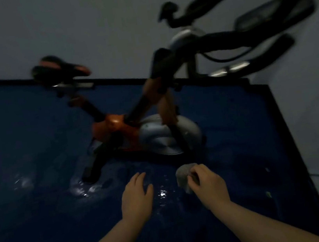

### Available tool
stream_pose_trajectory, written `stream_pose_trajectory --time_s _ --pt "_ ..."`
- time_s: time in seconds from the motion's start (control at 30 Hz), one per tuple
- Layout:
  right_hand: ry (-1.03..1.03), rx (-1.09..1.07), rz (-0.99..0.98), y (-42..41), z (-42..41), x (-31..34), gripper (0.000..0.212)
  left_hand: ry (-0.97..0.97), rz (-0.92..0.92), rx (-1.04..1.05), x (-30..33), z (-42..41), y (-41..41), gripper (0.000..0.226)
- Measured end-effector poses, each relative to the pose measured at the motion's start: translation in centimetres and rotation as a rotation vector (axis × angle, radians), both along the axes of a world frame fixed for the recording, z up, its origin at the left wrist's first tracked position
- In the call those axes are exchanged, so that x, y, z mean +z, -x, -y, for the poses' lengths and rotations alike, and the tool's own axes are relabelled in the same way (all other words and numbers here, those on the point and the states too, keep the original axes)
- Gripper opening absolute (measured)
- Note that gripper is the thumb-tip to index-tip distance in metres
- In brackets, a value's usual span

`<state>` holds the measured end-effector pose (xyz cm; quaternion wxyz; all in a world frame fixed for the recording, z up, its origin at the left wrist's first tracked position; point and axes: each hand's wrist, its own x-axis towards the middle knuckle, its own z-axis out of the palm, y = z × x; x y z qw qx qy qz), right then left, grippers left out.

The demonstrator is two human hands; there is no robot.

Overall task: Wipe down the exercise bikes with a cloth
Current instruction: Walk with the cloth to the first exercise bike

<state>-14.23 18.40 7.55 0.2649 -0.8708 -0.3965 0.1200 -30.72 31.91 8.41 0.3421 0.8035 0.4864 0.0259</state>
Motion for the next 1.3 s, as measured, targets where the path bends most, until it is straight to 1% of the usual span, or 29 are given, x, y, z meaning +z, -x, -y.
stream_pose_trajectory --time_s 0.17,0.27,0.47,0.7,0.83,0.97,1.07,1.3 --pt "-0.002 0.191 0.037 8.4 -8.8 0.9 0.008 -0.036 -0.007 0.149 0.6 -4.9 11.2 0.052" --pt "-0.009 0.259 0.053 13.5 -13.3 1.0 0.009 -0.066 -0.010 0.195 0.8 -8.2 17.2 0.052" --pt "-0.006 0.389 0.061 21.5 -21.4 1.6 0.011 -0.090 -0.046 0.309 1.0 -14.2 25.6 0.051" --pt "-0.005 0.522 0.070 25.7 -32.7 2.0 0.012 -0.060 -0.027 0.409 0.3 -22.4 29.2 0.051" --pt "-0.011 0.576 0.079 26.5 -40.5 1.4 0.013 -0.059 -0.031 0.425 -0.2 -29.3 29.7 0.051" --pt "-0.004 0.611 0.059 26.5 -48.2 1.7 0.012 -0.064 -0.067 0.437 0.0 -36.5 30.5 0.051" --pt "0.008 0.655 0.083 26.6 -54.2 2.1 0.012 -0.080 -0.096 0.441 0.2 -41.9 31.3 0.050" --pt "0.033 0.626 0.079 29.2 -66.7 2.7 0.010 -0.073 -0.097 0.513 0.3 -53.6 34.9 0.049"
